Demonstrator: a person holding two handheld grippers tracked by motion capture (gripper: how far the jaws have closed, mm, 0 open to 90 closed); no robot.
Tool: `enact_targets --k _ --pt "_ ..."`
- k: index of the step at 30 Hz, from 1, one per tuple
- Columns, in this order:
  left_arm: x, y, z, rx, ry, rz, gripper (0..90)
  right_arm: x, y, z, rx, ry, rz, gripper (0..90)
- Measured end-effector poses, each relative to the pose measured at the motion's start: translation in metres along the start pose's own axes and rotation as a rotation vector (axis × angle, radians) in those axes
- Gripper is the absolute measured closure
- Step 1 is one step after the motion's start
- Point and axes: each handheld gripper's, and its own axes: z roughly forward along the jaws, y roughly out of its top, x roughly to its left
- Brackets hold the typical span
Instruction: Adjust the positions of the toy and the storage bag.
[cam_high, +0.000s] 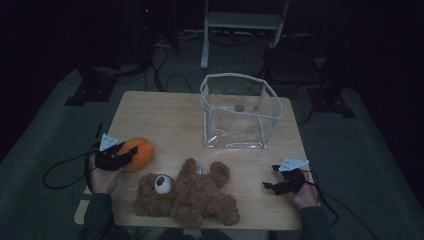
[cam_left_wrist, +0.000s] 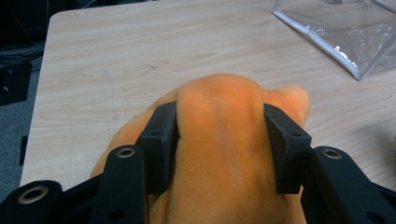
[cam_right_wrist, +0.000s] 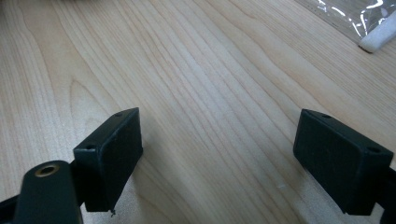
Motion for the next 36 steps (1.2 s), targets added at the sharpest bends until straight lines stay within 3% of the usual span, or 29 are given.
enact_targets --k 6,17,22,28,36 --pt "0.002 0.011 0.005 -0.009 -0.011 0.013 52.5 0.0 0.0 0.0 0.001 -0.002 0.001 14.9" --pt "0.006 0.046 0.012 -0.049 -0.026 0.047 52.3 0.0 0.0 0.0 0.0 -0.005 0.003 14.9" --pt "0.008 0.053 0.016 -0.055 -0.025 0.051 52.2 0.0 0.0 0.0 0.0 -0.005 0.003 14.9" --pt "0.01 0.068 0.031 -0.067 -0.031 0.061 52.2 0.0 0.0 0.0 0.0 -0.005 0.003 14.9" --pt "0.007 0.084 0.055 -0.043 -0.033 0.093 52.0 0.0 0.0 0.0 0.0 -0.005 0.003 14.9"
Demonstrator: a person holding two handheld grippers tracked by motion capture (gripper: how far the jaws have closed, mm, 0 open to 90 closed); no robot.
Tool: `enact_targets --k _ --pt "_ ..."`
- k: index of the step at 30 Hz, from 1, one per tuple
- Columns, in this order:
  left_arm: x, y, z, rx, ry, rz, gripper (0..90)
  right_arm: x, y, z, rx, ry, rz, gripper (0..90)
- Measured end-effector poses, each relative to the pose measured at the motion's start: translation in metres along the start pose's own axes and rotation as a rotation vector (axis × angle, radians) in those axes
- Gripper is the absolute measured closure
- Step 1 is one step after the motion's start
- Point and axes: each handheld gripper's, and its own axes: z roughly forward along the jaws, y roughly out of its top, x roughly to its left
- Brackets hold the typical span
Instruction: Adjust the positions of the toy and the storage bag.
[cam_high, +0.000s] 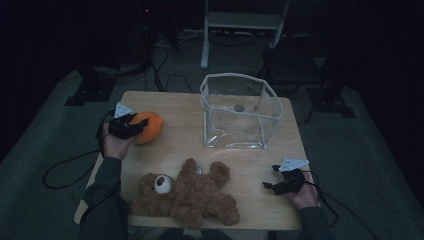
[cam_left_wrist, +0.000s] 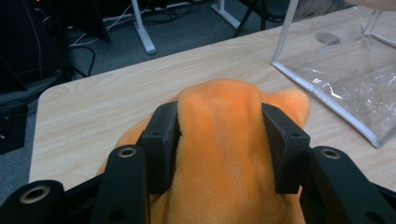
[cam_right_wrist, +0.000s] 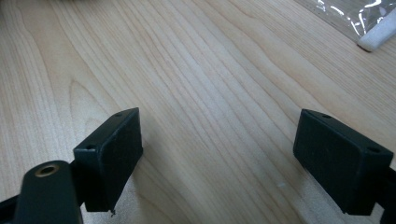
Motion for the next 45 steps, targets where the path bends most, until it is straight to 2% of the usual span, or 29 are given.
enact_targets --k 4,8,13,19,20,23,24,26,27,31,35,37,42,45 --pt "-0.001 0.008 0.013 0.0 -0.007 0.014 51.8 0.0 0.0 0.0 0.0 0.0 0.0 14.9" --pt "0.0 0.018 0.025 0.016 0.006 0.027 51.8 0.0 0.0 0.0 0.0 0.0 0.0 15.0" --pt "0.0 0.029 0.039 0.011 0.008 0.021 51.8 0.0 0.0 0.0 0.0 0.0 0.0 14.9" --pt "-0.001 0.032 0.054 0.021 -0.002 0.0 51.5 0.0 0.0 0.0 0.0 0.0 0.0 15.0" --pt "-0.001 0.03 0.058 0.034 -0.012 -0.005 50.8 0.0 0.0 0.0 0.0 0.0 0.0 14.9" --pt "-0.006 0.016 0.077 0.136 -0.054 -0.002 44.9 0.0 0.0 0.0 0.0 0.0 0.0 14.9" --pt "-0.007 0.009 0.082 0.156 -0.074 -0.004 42.1 0.0 0.0 0.0 0.0 0.0 0.0 14.9" --pt "-0.006 0.005 0.082 0.137 -0.089 -0.048 37.3 0.0 0.0 0.0 0.0 0.0 -0.001 14.9" --pt "-0.006 0.006 0.081 0.14 -0.091 -0.055 35.5 0.0 0.0 0.0 0.0 0.0 -0.001 14.9" --pt "-0.006 0.012 0.073 0.14 -0.076 -0.034 30.0 0.0 0.0 0.0 0.001 0.0 -0.001 14.9" --pt "-0.005 0.015 0.065 0.1 -0.077 -0.043 30.4 0.0 0.0 0.0 0.001 0.0 0.0 14.9" --pt "-0.007 0.018 0.061 0.082 -0.078 -0.035 31.3 0.0 0.0 0.0 0.0 0.0 0.0 14.9" --pt "-0.012 0.025 0.054 0.061 -0.104 -0.028 33.5 0.0 0.0 0.0 0.0 0.0 0.0 14.9" --pt "-0.016 0.028 0.052 0.066 -0.124 -0.022 37.1 0.0 0.0 0.0 0.0 0.0 0.0 14.9"
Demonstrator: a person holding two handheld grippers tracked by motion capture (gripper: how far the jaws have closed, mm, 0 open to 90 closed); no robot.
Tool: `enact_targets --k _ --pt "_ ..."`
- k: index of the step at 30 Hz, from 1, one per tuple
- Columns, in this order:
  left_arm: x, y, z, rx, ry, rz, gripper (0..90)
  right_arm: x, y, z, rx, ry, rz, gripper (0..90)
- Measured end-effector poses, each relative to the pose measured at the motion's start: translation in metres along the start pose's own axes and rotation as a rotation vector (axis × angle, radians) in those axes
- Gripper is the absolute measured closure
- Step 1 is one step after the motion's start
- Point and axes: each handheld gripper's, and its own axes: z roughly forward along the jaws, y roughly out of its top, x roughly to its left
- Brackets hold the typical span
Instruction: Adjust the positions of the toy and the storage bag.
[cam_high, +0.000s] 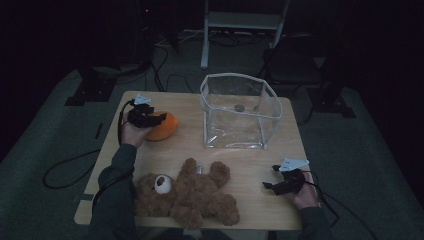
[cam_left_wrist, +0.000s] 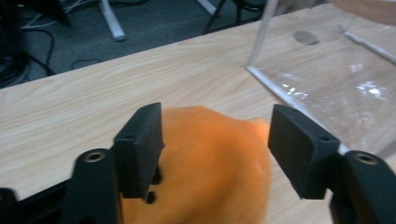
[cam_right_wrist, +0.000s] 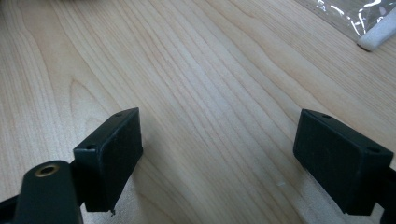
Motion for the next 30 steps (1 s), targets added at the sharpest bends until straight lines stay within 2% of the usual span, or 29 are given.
enact_targets --k 5,11,30 --pt "-0.007 0.003 -0.001 -0.001 -0.045 0.011 40.5 0.0 0.0 0.0 0.0 0.0 0.0 14.9" --pt "-0.015 0.005 -0.002 -0.023 -0.105 -0.008 40.5 0.0 0.0 0.0 0.0 -0.007 0.008 14.9" --pt "-0.067 0.026 -0.004 -0.053 -0.245 0.112 40.5 0.0 0.0 0.0 -0.001 -0.01 0.009 14.9"
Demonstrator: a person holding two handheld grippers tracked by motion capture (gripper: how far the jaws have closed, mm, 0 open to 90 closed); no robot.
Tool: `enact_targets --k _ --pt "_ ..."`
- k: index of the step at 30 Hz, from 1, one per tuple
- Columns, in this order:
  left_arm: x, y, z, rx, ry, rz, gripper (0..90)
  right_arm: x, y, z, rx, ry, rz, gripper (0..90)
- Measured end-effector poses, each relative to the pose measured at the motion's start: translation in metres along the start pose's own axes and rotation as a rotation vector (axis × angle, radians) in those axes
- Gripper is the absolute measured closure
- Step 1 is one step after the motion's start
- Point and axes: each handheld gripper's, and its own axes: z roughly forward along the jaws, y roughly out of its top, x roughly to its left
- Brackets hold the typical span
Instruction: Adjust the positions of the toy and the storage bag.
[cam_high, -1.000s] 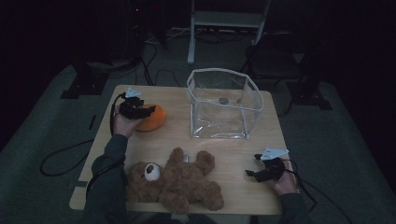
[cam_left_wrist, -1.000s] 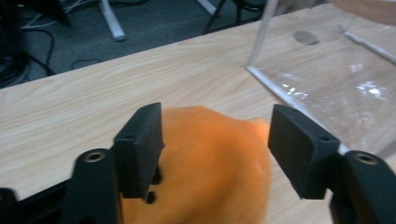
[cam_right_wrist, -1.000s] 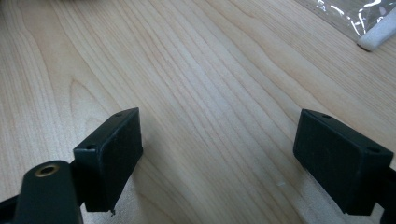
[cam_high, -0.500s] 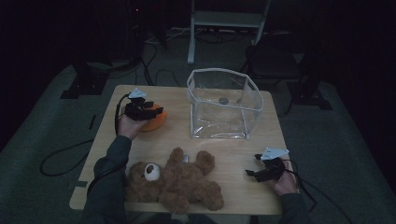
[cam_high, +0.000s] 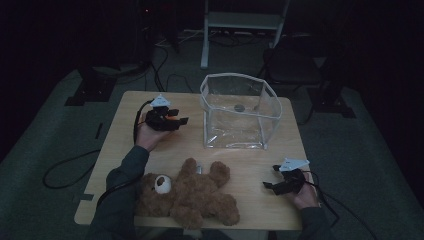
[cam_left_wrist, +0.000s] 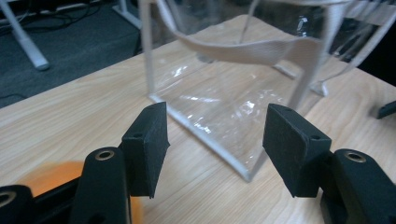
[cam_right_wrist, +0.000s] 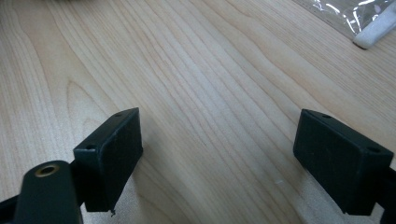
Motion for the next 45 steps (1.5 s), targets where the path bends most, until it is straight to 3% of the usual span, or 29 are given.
enact_targets --k 12,21,28,32,37,45 --pt "-0.032 0.018 0.016 0.008 -0.081 0.08 43.0 0.0 0.0 0.0 0.0 0.0 0.0 14.9" --pt "-0.053 0.023 0.037 0.033 -0.127 0.127 58.7 0.0 0.0 0.0 0.0 0.0 0.0 14.9" --pt "-0.06 0.024 0.05 0.041 -0.095 0.114 72.3 0.0 0.0 0.0 0.0 0.0 0.0 14.9" --pt "-0.056 0.023 0.049 0.035 -0.072 0.105 85.4 0.0 0.0 0.0 0.0 0.001 0.0 14.9" --pt "-0.06 0.022 0.048 0.035 -0.053 0.128 86.7 0.0 0.0 0.0 0.0 0.001 -0.001 14.9" --pt "-0.057 0.017 0.035 0.049 -0.053 0.132 86.8 0.0 0.0 0.0 0.0 0.001 -0.001 14.9"
